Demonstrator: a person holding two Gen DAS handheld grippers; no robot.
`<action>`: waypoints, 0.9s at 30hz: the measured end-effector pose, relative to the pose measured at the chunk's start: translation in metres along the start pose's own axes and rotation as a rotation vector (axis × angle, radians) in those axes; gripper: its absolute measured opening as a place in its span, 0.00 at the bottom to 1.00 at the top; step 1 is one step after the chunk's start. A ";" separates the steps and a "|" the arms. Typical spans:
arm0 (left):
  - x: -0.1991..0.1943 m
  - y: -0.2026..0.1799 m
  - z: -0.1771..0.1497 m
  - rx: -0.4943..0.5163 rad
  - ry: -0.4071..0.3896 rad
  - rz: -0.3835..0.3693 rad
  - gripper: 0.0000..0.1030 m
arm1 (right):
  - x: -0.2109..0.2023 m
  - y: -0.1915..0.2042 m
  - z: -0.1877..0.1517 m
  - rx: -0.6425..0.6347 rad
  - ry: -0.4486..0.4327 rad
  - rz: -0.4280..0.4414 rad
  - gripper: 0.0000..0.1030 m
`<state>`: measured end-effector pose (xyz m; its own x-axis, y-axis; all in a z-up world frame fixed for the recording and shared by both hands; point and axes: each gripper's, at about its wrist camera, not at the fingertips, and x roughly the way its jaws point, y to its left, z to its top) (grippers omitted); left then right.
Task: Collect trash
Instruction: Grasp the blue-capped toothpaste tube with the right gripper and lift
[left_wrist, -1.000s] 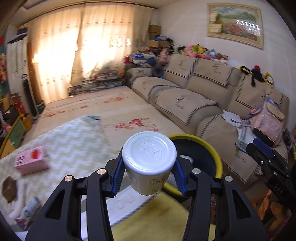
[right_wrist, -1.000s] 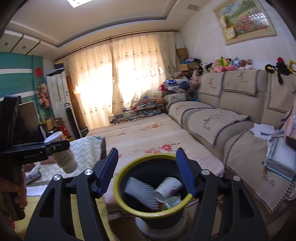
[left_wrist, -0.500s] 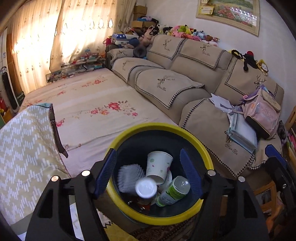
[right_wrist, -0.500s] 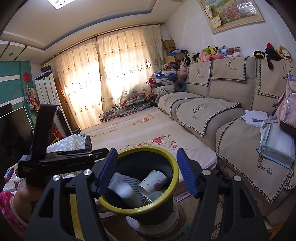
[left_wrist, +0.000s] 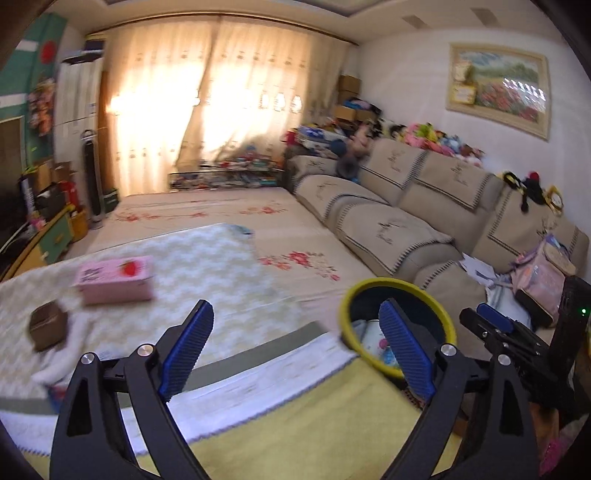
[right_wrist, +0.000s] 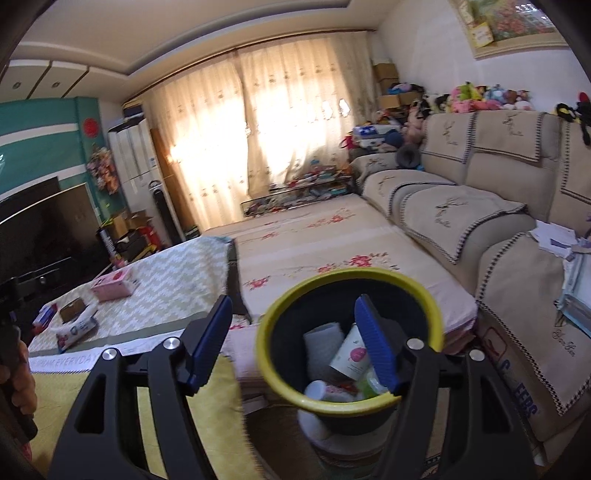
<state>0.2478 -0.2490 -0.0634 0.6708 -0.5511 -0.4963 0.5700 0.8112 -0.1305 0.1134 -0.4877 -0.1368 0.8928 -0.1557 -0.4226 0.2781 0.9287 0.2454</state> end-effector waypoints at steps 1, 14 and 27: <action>-0.011 0.016 -0.004 -0.013 -0.004 0.029 0.88 | 0.002 0.007 0.000 -0.008 0.008 0.017 0.64; -0.127 0.208 -0.075 -0.168 -0.011 0.479 0.88 | 0.040 0.177 -0.006 -0.217 0.161 0.373 0.65; -0.169 0.215 -0.085 -0.222 -0.063 0.502 0.88 | 0.073 0.342 -0.052 -0.365 0.268 0.451 0.78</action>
<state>0.2170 0.0355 -0.0809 0.8653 -0.0908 -0.4930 0.0632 0.9954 -0.0724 0.2549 -0.1644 -0.1290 0.7610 0.3231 -0.5625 -0.2852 0.9455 0.1573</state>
